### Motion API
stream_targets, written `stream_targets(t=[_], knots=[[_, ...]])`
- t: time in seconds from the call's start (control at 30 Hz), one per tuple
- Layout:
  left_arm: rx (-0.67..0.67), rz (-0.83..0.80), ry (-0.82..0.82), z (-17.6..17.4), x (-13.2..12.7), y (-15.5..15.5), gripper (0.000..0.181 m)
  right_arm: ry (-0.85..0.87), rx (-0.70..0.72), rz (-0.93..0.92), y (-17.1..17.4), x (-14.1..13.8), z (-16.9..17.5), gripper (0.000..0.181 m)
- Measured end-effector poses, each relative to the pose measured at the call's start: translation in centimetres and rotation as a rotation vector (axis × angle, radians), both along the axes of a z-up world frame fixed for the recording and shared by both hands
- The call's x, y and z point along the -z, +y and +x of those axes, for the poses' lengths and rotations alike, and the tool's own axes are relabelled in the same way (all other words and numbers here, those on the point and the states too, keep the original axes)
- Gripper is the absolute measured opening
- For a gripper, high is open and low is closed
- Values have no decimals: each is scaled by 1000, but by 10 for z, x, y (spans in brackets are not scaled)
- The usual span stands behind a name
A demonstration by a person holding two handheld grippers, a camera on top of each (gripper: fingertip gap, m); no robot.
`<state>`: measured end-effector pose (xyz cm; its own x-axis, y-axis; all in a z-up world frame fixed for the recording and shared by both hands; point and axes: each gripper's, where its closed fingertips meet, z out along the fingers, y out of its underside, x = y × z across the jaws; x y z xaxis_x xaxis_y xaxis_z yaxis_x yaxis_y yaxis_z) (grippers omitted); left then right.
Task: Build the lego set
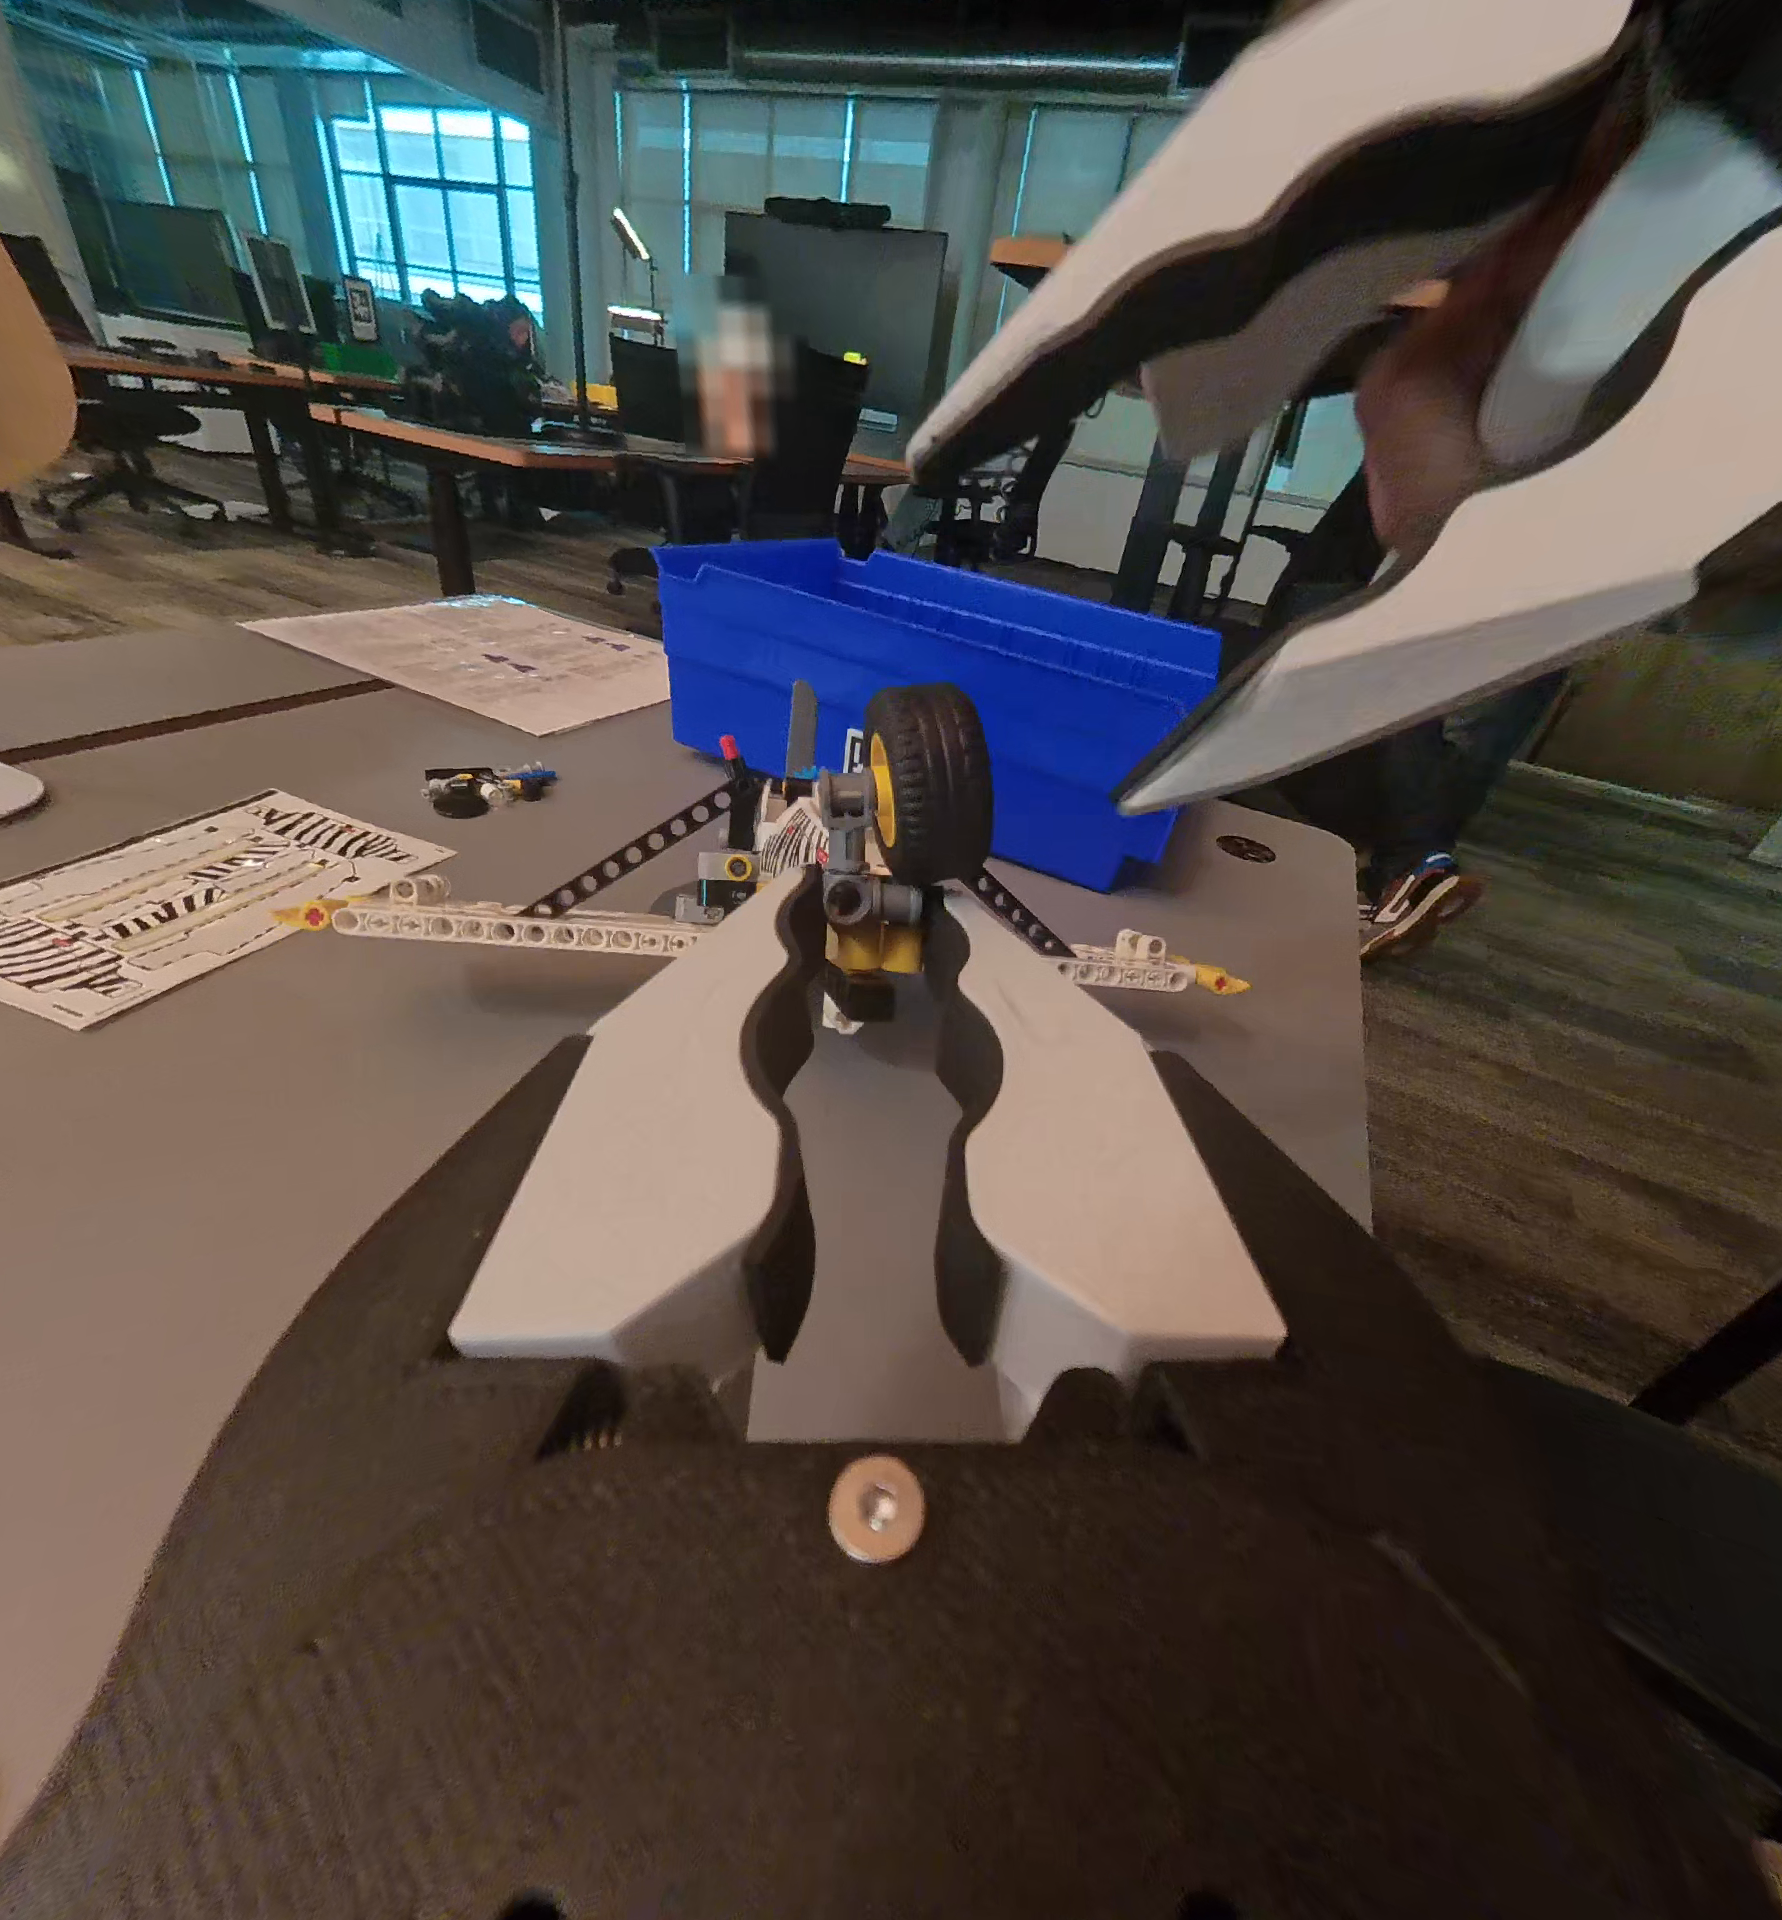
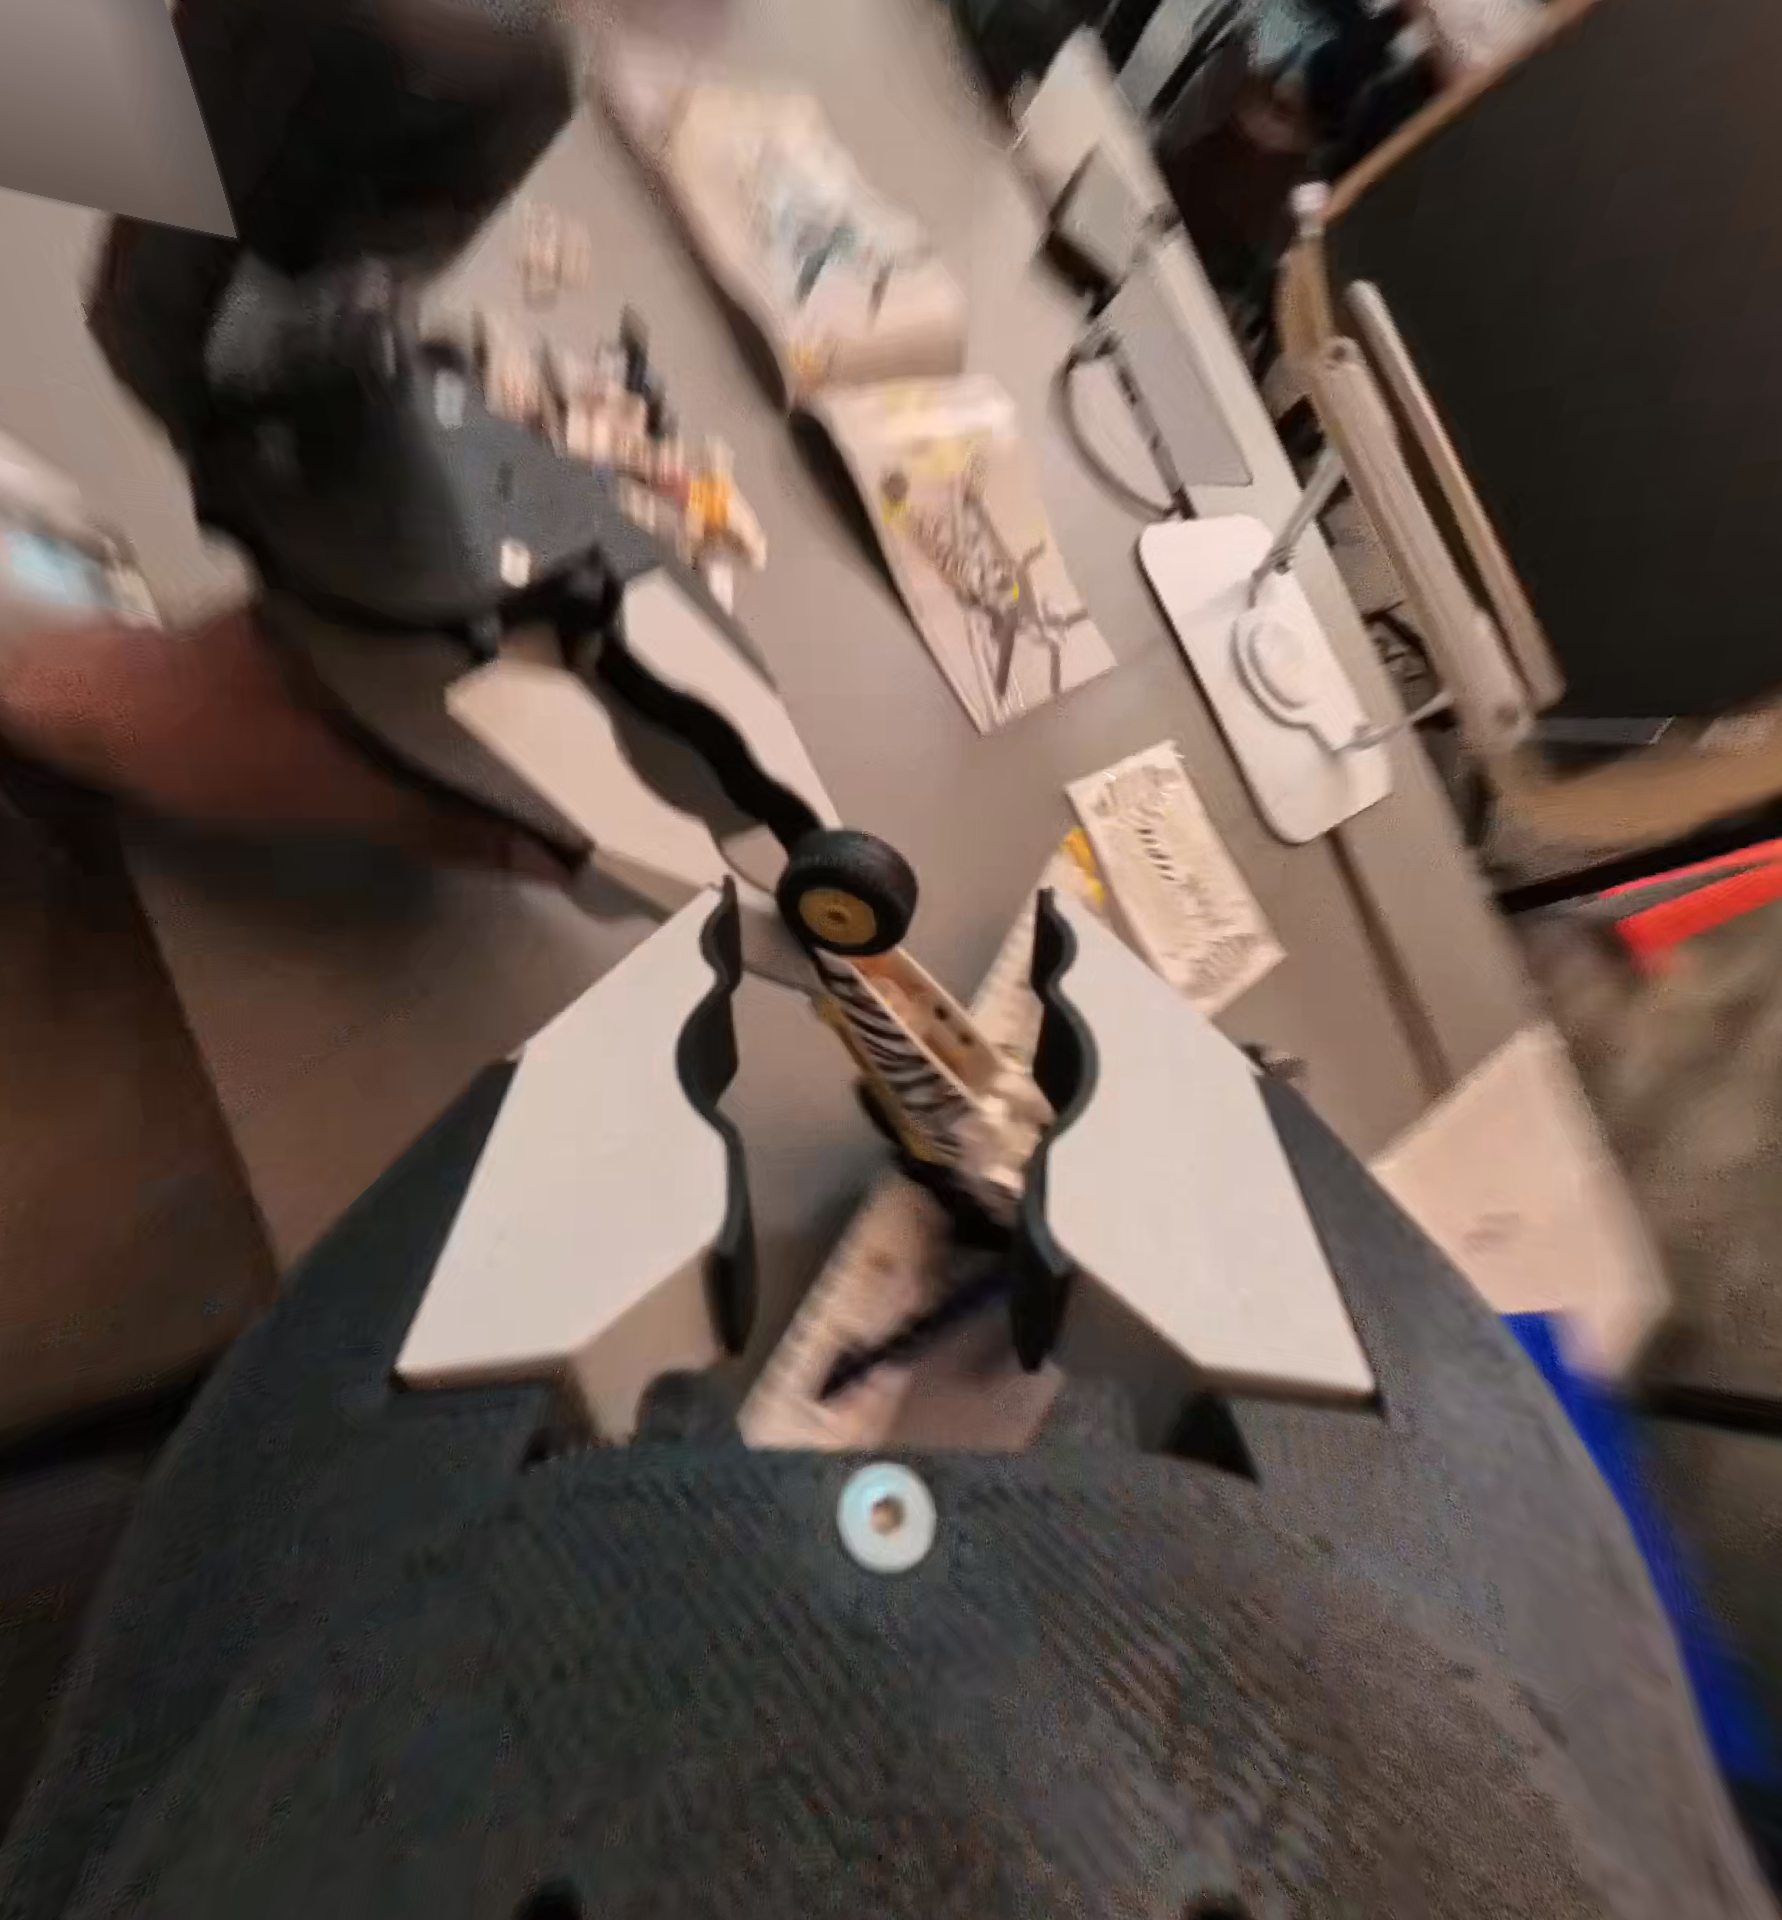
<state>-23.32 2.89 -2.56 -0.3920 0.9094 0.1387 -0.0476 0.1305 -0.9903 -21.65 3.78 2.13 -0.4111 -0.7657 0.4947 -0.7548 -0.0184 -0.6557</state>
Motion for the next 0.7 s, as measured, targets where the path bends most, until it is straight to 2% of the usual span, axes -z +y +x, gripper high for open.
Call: stream_targets(t=[0.1,0.2,0.27,0.43,0.7], knots=[[1,-26,-15,0,-1,2,15,487,-208,-97,2,8,5,48],[4,-53,-22,-1,-3,5,15,740,-341,-38,1,21,10,48],[9,-57,-18,0,-4,6,15,813,-365,44,-2,28,12,49],[26,-23,1,3,-4,5,15,1010,-403,188,-6,42,3,32],[28,-8,10,5,-4,4,15,1100,-423,288,-4,40,8,27]])
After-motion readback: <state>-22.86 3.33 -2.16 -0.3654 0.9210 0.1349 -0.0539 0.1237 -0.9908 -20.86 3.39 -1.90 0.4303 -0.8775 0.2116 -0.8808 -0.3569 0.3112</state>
